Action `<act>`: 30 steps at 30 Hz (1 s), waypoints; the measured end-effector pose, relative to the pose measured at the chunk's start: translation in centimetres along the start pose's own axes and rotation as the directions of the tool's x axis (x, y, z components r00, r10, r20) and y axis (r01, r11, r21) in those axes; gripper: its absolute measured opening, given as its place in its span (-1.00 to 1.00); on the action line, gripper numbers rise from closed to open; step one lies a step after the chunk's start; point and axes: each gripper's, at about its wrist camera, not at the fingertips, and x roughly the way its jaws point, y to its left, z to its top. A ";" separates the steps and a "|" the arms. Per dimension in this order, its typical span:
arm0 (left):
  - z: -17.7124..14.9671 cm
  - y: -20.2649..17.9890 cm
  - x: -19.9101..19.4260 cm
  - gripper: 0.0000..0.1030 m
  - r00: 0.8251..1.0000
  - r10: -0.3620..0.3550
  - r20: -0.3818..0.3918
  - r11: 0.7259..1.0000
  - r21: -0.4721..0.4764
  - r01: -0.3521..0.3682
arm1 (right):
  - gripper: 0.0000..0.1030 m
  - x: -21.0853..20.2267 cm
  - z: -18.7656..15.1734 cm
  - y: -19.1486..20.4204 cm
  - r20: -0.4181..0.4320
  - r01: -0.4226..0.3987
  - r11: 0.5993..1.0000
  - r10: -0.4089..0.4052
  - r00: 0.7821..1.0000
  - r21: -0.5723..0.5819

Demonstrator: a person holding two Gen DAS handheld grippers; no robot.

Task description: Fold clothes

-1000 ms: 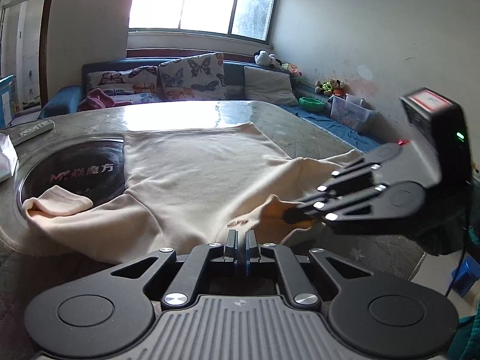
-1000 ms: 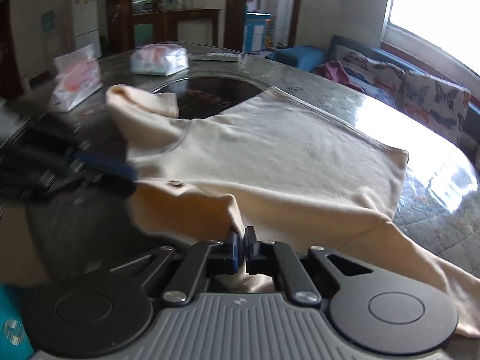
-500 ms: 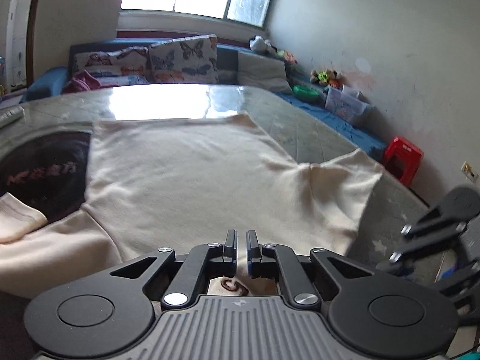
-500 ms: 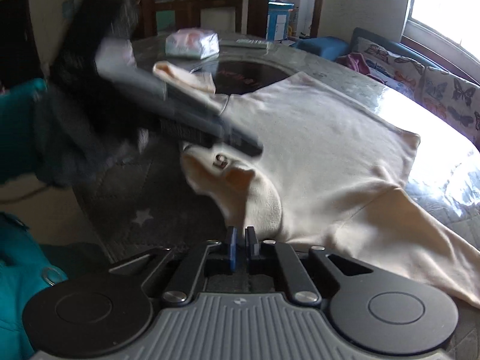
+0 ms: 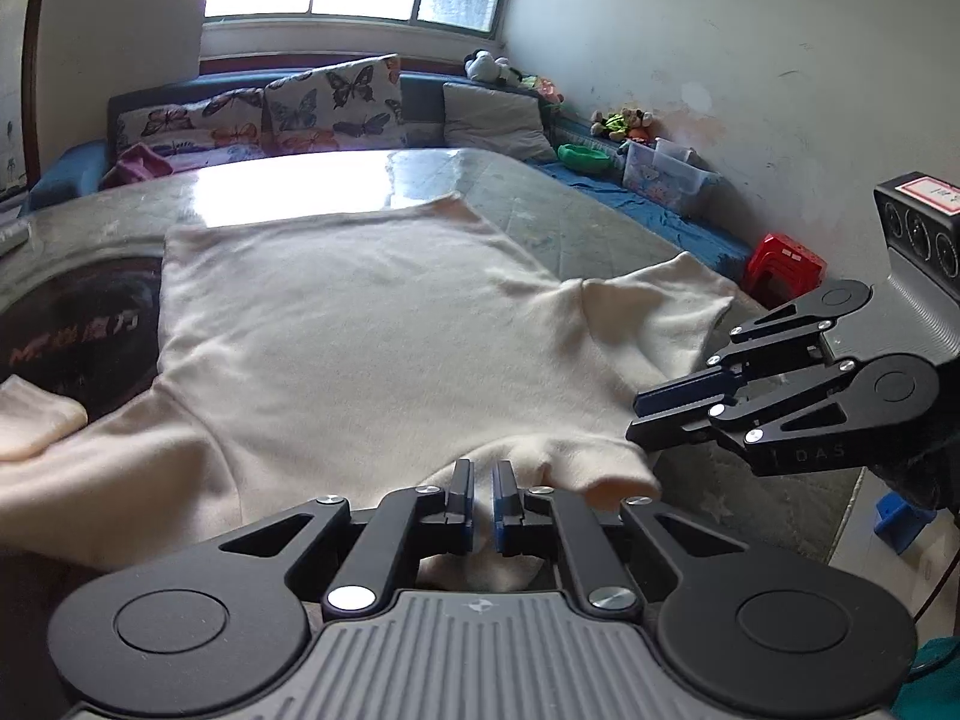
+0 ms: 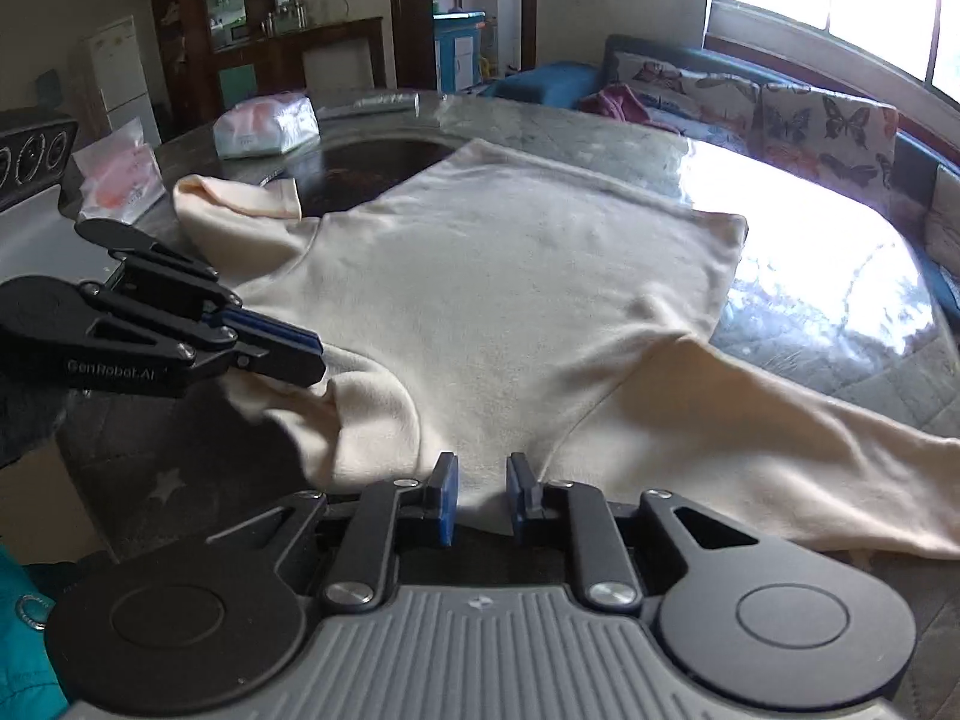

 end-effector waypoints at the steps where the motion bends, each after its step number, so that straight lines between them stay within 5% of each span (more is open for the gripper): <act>1: 0.5 -0.2 -0.1 -0.86 1.000 -0.007 0.013 1.000 0.006 0.007 | -0.60 -0.2 0.4 -0.4 0.019 0.015 1.000 -0.015 1.000 0.007; 6: 2.5 -1.1 2.1 -0.85 0.998 -0.052 0.024 0.999 0.002 0.052 | -0.59 -0.5 2.6 -2.8 0.111 0.089 0.995 -0.095 0.989 0.054; 11: 3.3 -2.4 5.5 -0.85 0.995 -0.094 -0.012 0.996 -0.003 0.094 | -0.59 2.6 4.3 -4.9 0.115 0.122 0.988 -0.132 0.984 0.090; 15: 2.6 -3.9 7.1 -0.85 0.990 -0.132 -0.053 0.991 0.021 0.133 | -0.60 4.4 2.9 -5.8 0.051 0.182 0.979 -0.188 0.981 0.093; 24: 3.1 -4.7 7.3 -0.80 0.989 -0.147 -0.033 0.987 0.063 0.149 | -0.55 1.5 1.2 -6.6 0.130 0.188 0.966 -0.212 0.969 0.177; 30: 2.5 -5.0 8.3 -0.79 0.987 -0.148 -0.057 0.986 0.070 0.152 | -0.47 -0.2 -2.0 -10.3 0.078 0.284 0.910 -0.320 0.944 0.303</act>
